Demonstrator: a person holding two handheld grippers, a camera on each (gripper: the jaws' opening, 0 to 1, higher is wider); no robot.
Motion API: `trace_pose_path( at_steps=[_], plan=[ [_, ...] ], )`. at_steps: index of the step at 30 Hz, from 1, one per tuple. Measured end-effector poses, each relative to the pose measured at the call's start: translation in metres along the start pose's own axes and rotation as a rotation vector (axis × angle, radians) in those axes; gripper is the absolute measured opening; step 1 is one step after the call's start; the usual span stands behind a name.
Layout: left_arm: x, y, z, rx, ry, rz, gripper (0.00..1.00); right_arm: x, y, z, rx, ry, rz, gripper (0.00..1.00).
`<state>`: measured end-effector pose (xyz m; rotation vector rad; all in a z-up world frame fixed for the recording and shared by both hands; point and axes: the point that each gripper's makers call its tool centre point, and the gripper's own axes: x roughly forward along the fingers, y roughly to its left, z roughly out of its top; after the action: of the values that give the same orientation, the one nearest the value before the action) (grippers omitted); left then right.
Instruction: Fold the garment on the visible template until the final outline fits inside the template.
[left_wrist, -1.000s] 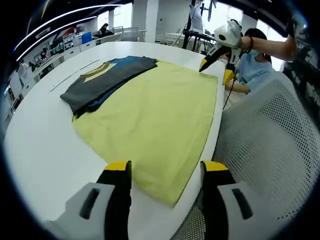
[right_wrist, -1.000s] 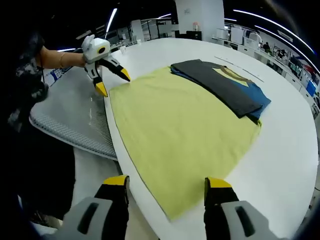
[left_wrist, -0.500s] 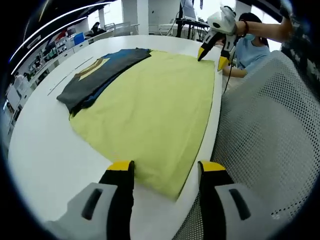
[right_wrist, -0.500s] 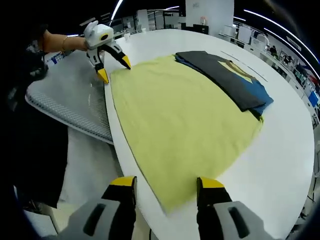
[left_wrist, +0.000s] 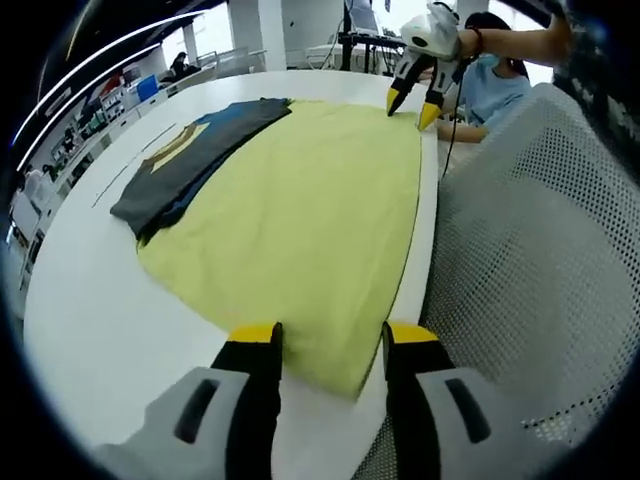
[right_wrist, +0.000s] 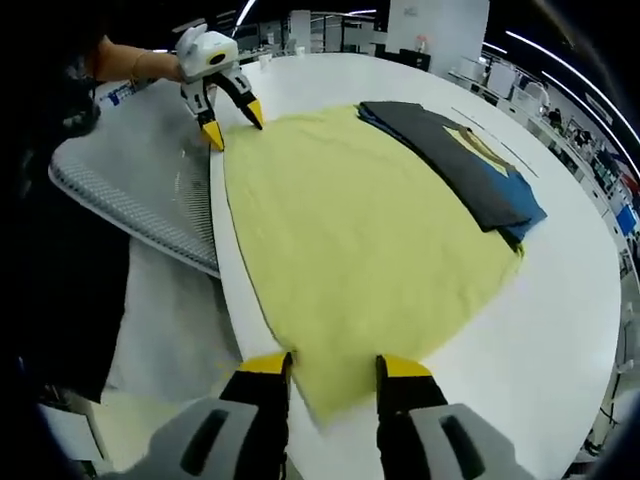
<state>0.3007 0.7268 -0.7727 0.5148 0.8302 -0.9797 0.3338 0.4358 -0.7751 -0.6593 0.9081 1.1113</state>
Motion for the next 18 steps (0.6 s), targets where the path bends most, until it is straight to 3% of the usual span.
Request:
trace_pose_path(
  at_steps=[13,18],
  plan=[
    [-0.002,0.013,-0.002,0.008,0.031,0.052,0.09,0.002,-0.009,0.002,-0.002,0.006,-0.027,0.04],
    [-0.002,0.018,-0.002,0.004,0.034,0.075,0.01,0.002,-0.009,0.003,-0.003,0.009,-0.028,0.01]
  ],
)
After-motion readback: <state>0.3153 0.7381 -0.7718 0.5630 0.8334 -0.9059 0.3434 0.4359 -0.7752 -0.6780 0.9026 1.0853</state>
